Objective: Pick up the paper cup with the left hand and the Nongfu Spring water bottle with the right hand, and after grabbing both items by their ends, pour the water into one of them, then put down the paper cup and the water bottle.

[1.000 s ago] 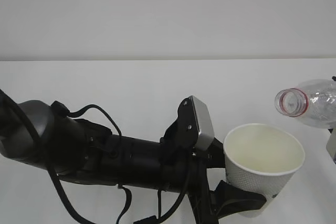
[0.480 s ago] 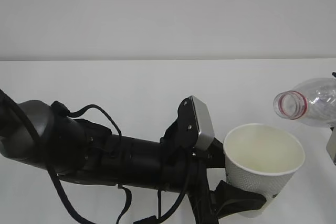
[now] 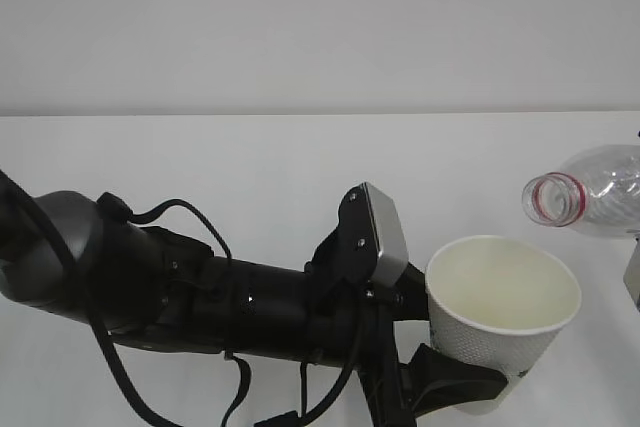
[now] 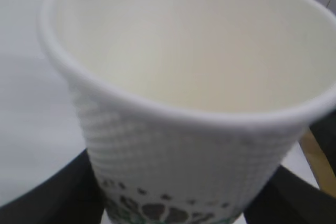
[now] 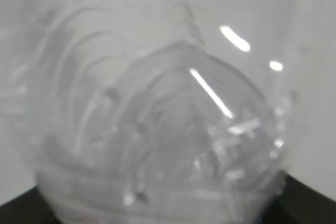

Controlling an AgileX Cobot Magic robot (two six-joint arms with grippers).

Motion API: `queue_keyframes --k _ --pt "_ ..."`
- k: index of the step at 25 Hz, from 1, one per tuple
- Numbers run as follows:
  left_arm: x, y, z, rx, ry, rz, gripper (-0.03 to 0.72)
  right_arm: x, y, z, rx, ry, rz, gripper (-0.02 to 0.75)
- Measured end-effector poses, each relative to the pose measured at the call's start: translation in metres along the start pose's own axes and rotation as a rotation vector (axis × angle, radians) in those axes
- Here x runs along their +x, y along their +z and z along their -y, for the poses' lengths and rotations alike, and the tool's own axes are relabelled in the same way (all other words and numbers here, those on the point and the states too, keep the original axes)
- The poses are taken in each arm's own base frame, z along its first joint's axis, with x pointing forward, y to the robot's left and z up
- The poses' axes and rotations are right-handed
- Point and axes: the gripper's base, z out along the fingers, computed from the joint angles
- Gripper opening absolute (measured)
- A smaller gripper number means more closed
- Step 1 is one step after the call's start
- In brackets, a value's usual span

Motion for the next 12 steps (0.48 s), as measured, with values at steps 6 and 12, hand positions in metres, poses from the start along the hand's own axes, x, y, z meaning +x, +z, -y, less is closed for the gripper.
queue_keyframes --k 6,12 --pt "0.0 0.0 0.0 0.0 0.0 0.0 0.518 0.0007 0.0 0.0007 0.008 -0.015 -0.008 0.485" --pt "0.0 0.0 0.0 0.0 0.0 0.0 0.518 0.0004 0.0 0.0028 0.03 -0.026 -0.004 0.485"
